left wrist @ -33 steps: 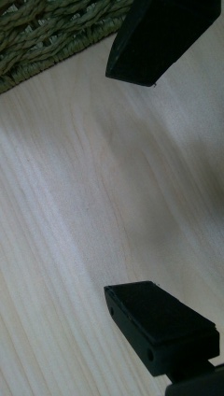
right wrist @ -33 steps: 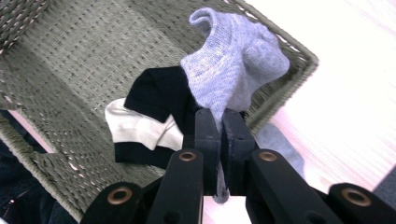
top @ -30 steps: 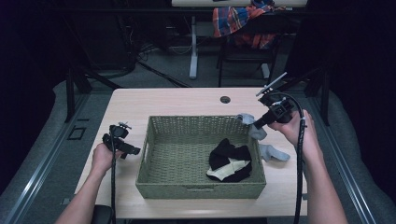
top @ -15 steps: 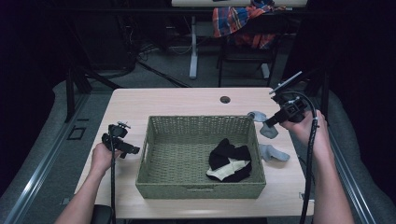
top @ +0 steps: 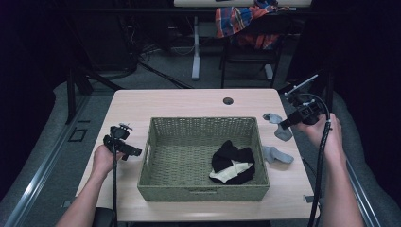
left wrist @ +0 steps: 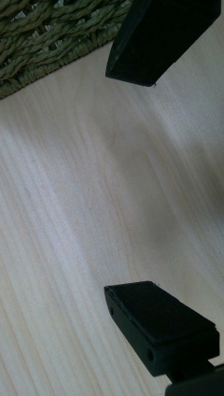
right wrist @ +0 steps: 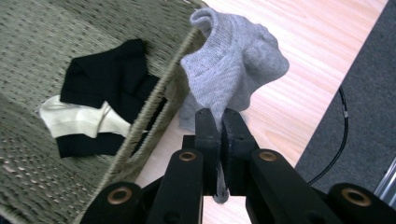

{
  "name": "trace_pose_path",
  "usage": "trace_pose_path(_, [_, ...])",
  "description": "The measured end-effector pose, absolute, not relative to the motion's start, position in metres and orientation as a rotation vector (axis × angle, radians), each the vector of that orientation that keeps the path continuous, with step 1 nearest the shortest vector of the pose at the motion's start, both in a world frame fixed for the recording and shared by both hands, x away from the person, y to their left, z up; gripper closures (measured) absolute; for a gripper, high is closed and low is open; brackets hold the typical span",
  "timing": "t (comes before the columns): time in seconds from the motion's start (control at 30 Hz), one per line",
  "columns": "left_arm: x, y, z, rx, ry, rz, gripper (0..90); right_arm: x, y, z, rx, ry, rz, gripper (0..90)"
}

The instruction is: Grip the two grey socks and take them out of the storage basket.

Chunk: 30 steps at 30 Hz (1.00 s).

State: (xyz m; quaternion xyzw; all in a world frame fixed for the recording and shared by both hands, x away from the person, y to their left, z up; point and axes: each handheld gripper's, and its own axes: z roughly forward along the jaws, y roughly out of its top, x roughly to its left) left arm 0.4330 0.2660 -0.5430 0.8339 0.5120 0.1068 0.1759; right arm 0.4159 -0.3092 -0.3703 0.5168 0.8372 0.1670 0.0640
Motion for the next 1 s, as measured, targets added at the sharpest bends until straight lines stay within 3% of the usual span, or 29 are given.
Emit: trace_pose_path(1.0, [0.433,0.266,-0.543,2.358,1.449,0.298,0.1,0.431,-0.324,-0.413,1.675,2.526,0.414,86.9])
